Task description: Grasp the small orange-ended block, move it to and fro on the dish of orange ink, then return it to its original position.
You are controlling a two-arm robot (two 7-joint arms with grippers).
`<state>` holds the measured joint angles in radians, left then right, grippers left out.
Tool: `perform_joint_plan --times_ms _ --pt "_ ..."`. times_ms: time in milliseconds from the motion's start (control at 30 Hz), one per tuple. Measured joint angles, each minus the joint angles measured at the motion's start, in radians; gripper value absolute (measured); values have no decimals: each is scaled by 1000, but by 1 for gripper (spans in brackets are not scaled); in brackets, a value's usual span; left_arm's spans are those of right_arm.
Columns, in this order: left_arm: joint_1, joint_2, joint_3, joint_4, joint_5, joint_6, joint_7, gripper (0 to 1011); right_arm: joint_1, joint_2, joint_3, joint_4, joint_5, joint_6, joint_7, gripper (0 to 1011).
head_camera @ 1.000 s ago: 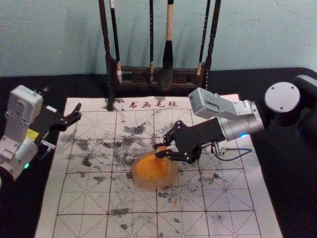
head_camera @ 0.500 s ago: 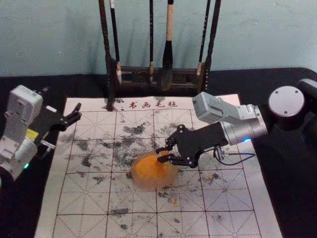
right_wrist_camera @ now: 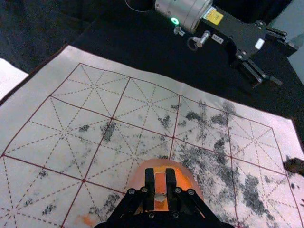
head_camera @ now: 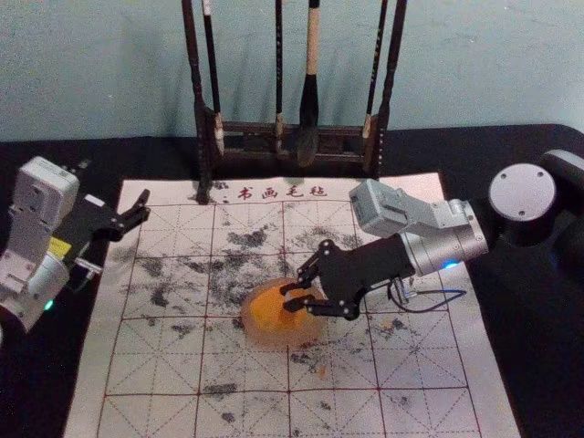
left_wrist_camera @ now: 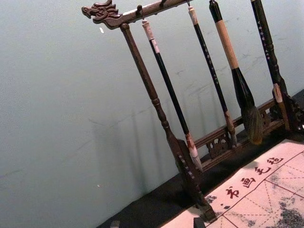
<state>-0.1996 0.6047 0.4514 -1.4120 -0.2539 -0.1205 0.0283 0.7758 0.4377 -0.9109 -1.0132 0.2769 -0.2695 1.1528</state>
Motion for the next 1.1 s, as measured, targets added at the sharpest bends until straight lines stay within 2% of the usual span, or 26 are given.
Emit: perform_joint_plan --times_ms 267,667,1100 --pt "0 0 0 0 0 0 0 1001 9 -24 -8 19 4 -13 5 137" --pt "0 0 0 0 0 0 0 1001 37 -80 -19 94 2 -37 12 137" --pt "0 0 0 0 0 0 0 1001 57 -102 -10 143 -8 -50 1 137"
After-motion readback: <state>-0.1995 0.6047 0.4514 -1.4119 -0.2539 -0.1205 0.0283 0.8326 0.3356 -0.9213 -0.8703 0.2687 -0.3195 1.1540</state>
